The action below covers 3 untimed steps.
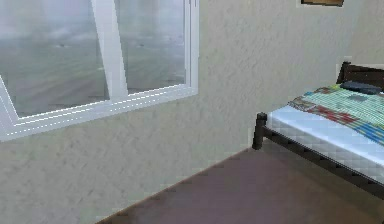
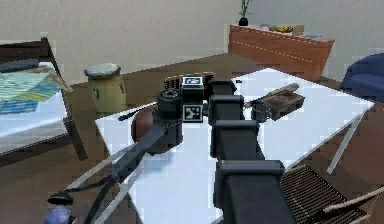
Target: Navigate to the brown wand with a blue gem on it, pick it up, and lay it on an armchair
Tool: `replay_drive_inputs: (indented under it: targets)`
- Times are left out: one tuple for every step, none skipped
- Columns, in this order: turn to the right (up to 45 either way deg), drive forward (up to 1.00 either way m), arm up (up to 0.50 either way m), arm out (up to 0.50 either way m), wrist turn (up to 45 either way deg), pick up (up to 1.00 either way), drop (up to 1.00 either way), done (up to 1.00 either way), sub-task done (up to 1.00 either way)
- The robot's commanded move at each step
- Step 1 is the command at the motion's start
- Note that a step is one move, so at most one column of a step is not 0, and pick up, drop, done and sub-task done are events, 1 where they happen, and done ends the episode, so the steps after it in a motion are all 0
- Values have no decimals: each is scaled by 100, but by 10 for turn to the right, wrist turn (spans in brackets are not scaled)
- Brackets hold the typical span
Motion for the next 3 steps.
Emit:
replay_drive_inputs:
  targets:
    - [0, 0, 0, 0, -60, 0, 0, 0, 0]
    - [0, 0, 0, -18, 0, 0, 0, 0, 0]
    - [-450, 0, 0, 0, 0, 0, 0, 0, 0]
